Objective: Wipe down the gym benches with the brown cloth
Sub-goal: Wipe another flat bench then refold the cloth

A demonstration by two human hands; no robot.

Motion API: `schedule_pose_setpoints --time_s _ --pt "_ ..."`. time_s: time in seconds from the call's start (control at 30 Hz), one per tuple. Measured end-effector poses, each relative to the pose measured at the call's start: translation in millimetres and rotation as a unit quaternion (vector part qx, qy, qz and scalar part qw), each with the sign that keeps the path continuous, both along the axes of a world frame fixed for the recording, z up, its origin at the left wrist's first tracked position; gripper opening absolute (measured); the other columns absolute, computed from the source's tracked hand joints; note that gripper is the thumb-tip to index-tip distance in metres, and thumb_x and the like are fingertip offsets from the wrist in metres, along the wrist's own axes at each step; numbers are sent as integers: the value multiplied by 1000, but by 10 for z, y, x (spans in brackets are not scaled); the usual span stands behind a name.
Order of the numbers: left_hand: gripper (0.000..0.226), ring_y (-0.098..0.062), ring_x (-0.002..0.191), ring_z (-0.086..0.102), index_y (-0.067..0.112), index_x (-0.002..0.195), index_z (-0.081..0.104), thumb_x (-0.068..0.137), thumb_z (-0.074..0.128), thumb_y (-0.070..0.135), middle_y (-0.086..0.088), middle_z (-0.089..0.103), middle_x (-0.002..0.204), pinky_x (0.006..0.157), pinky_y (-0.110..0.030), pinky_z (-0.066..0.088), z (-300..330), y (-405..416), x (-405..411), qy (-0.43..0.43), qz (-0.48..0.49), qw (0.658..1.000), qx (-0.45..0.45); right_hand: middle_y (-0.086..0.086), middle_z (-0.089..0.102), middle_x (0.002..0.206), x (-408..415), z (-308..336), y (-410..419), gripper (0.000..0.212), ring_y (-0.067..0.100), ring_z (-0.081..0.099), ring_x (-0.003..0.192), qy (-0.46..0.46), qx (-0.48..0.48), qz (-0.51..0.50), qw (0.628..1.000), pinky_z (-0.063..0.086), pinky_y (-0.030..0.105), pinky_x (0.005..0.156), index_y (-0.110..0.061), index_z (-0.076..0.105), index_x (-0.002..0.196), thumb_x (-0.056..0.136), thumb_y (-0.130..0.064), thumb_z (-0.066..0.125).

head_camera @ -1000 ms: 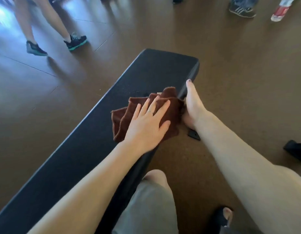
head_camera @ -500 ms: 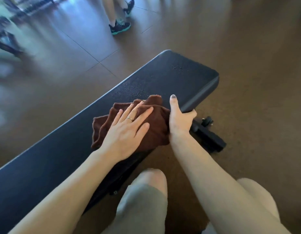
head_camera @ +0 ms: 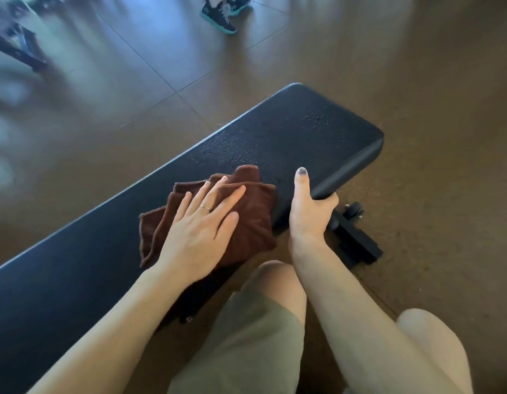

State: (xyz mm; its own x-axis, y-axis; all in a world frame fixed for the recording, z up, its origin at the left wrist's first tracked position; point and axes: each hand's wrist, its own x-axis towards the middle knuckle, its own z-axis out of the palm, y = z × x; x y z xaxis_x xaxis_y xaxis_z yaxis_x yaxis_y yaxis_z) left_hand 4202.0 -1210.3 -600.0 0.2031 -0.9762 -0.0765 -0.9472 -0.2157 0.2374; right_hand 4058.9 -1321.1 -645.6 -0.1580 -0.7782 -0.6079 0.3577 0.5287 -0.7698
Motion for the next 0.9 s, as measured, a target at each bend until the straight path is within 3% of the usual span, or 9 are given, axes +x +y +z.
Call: schedule_pose_setpoints --time_s 0.2,0.3,0.43,0.5,0.6,0.67,0.77,0.9 --pt "51 -15 160 -1 49 161 15 110 15 50 12 6 173 130 -44 -5 -20 -955 409 -5 48 998 29 -2 49 152 23 45 -4 93 24 53 135 20 17 -4 1000 45 50 116 -29 25 160 88 -59 75" --pt "57 -15 160 -10 47 163 8 106 8 58 12 -5 173 129 -42 -10 -4 -601 298 -21 12 999 49 -2 51 150 67 49 7 94 25 56 133 9 21 -31 999 48 51 113 -31 27 160 85 -61 76" --pt "68 -13 159 -11 48 162 9 98 -3 66 16 -7 171 127 -39 -14 15 -128 267 -34 -65 996 41 -7 56 135 177 65 20 81 19 62 118 -10 12 -90 996 56 39 97 -30 33 158 91 -54 73" --pt "65 -15 160 -4 48 161 15 100 2 64 15 1 172 129 -41 -9 -9 -333 379 -29 -99 994 27 -6 62 130 232 64 17 74 20 66 113 -17 6 -123 992 58 35 89 -29 38 154 92 -50 73" --pt "54 -16 160 6 49 160 22 107 16 56 12 12 172 130 -45 2 -60 -922 598 -28 -111 993 -4 -2 67 128 265 49 -13 66 21 72 108 -23 -2 -138 990 61 44 93 -30 45 147 91 -47 75" --pt "50 -21 158 15 51 158 23 109 21 54 11 18 171 128 -47 13 -78 -1288 749 -24 -82 996 -10 -3 67 128 258 50 -17 64 20 71 107 -11 -2 -130 992 60 44 95 -30 44 148 93 -47 74" --pt "49 -29 146 38 56 156 23 107 23 59 4 30 166 114 -49 37 -60 -1502 922 21 -5 1000 12 -4 65 130 260 67 2 65 21 69 109 1 2 -122 993 59 46 98 -31 43 150 94 -48 72" --pt "48 -34 135 51 51 153 29 106 24 58 -3 48 153 104 -47 41 23 -1172 1198 43 68 996 30 -4 65 130 276 99 33 65 23 68 111 3 4 -122 992 59 49 98 -33 45 147 91 -52 72"
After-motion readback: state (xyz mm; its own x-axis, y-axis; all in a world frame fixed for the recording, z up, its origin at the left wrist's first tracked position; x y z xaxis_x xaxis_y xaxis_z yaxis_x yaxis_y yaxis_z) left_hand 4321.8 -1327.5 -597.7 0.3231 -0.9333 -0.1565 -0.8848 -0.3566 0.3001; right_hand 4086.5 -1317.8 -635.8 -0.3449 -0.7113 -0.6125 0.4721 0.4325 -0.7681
